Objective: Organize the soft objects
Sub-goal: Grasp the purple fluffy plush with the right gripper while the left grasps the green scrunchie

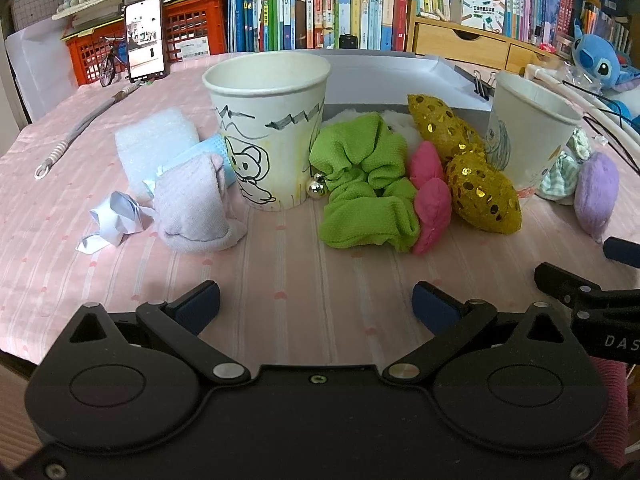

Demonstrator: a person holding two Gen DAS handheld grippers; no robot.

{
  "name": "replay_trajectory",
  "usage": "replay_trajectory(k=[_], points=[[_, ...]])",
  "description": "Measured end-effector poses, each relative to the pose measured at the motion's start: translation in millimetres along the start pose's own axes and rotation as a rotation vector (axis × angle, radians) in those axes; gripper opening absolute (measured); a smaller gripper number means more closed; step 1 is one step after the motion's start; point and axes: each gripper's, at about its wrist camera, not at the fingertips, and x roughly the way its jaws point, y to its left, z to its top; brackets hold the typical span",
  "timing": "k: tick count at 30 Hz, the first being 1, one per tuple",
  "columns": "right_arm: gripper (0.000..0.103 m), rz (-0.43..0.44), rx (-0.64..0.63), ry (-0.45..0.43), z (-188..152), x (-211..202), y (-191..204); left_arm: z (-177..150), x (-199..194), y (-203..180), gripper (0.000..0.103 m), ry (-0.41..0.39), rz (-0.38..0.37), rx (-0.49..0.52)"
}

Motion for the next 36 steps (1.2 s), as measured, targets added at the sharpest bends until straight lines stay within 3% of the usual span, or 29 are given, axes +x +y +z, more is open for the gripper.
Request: replay_trajectory(k=[5,10,14,25,28,30,33,36], points=[[0.103,0.024,0.049,-0.081,3,-14,-15,0,-14,-2,0.090,-0.076,-0.011,0.014],[0.103,-0.049,0.035,-0.171,10,-24,-31,6,-24,-11,0.086,-0.164,-0.004,0.053],[0.101,-0.076,0.052,-0.179,16,-22,-45,15,-22,-17,0.075,-0.167,-0.035,0.047],[0.090,-0.049,0.118,-0.162,18,-4,-61,24,2,-25,0.067,-0.134,-0.116,-0.035],[0.087,-0.032,0.123,-0.147,17,2,-59,23,5,-24,0.058,-0.127,-0.136,-0.052],[0.078,-0.012,0.131,-0.130,17,5,-58,22,3,-24,0.044,-0.129,-0.148,-0.054],[0.066,0.004,0.124,-0.125,15,4,-53,20,-2,-23,0.036,-0.139,-0.152,-0.048],[0.064,0.001,0.110,-0.135,17,-1,-49,19,-10,-22,0.031,-0.157,-0.146,-0.030]])
